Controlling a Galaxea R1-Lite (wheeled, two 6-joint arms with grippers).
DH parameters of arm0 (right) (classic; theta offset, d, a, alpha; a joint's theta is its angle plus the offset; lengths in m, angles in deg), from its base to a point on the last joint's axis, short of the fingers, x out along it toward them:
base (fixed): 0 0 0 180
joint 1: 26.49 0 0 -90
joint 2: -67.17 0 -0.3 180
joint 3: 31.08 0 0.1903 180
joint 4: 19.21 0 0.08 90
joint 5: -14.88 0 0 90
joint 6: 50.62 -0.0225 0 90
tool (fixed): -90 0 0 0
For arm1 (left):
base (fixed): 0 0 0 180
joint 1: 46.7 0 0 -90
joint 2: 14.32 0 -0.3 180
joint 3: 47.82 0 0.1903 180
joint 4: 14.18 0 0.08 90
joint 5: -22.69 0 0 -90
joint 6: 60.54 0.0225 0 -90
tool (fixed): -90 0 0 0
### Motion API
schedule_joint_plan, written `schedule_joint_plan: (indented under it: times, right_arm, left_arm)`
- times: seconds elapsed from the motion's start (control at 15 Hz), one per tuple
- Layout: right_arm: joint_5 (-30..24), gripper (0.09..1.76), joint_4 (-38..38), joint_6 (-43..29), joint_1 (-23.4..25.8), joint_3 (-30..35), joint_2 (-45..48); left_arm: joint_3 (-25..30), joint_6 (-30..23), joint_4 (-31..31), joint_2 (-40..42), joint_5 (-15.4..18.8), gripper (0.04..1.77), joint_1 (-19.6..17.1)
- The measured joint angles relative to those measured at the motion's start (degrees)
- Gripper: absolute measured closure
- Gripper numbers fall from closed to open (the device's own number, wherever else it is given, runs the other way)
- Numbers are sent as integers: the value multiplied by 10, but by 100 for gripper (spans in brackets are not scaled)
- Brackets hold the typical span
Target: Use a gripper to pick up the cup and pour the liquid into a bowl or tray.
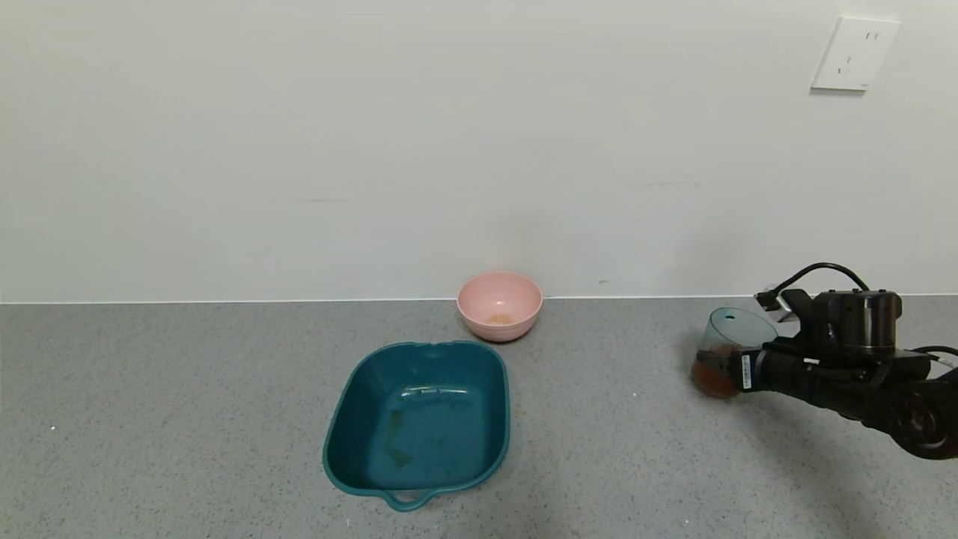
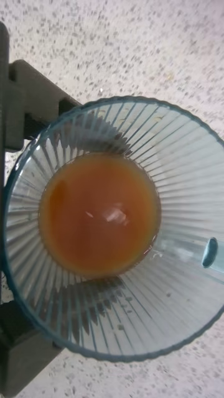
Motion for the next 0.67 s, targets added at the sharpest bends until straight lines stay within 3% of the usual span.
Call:
schedule_joint_plan:
  times: [0.67]
  right_arm:
    - [45, 51, -66, -8, -73, -73, 30]
  left_arm:
    - [0, 0, 0, 0, 0, 9, 0]
